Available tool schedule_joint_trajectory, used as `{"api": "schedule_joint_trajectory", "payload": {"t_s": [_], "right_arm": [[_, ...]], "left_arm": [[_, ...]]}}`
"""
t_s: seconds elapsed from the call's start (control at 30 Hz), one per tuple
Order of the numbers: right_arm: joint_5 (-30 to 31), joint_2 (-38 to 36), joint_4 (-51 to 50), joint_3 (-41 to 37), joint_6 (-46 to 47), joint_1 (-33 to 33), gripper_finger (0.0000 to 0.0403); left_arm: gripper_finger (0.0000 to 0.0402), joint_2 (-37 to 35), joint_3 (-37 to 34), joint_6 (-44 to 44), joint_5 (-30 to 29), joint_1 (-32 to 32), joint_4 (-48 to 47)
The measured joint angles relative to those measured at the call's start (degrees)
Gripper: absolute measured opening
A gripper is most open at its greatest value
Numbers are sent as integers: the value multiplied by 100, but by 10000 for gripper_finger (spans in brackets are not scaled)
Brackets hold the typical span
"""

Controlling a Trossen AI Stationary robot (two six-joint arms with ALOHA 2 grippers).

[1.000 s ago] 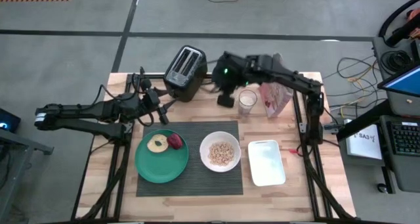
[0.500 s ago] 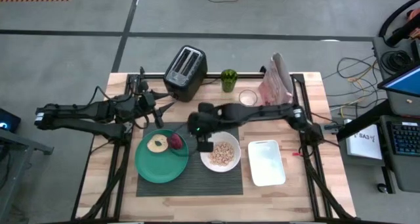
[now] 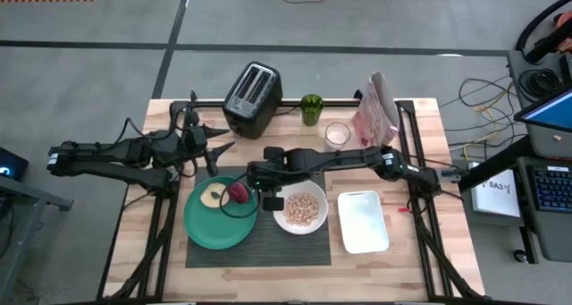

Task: Arrange a breakfast setting
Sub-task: Put the spoon on the tablemat to the right of the green plate, then return to Home Position

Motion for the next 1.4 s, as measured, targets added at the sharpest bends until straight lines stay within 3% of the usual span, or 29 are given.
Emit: {"api": "schedule_joint_trajectory", "payload": {"t_s": [0.2,0.67,1.03,1.2,1.4], "right_arm": [[-29,-22,-2,0,120,0,33],[-109,7,-2,-9,258,30,145],[-118,-25,-145,-9,260,41,157],[-102,-37,-178,-54,-45,126,156],[-106,-143,-4,-505,-475,182,150]], "left_arm": [[160,20,1,8,-1,-4,0],[160,37,0,22,-4,0,2],[160,49,0,4,2,0,2],[160,64,-73,-44,478,-1,30],[160,-177,-392,-296,637,-4,214]]}}
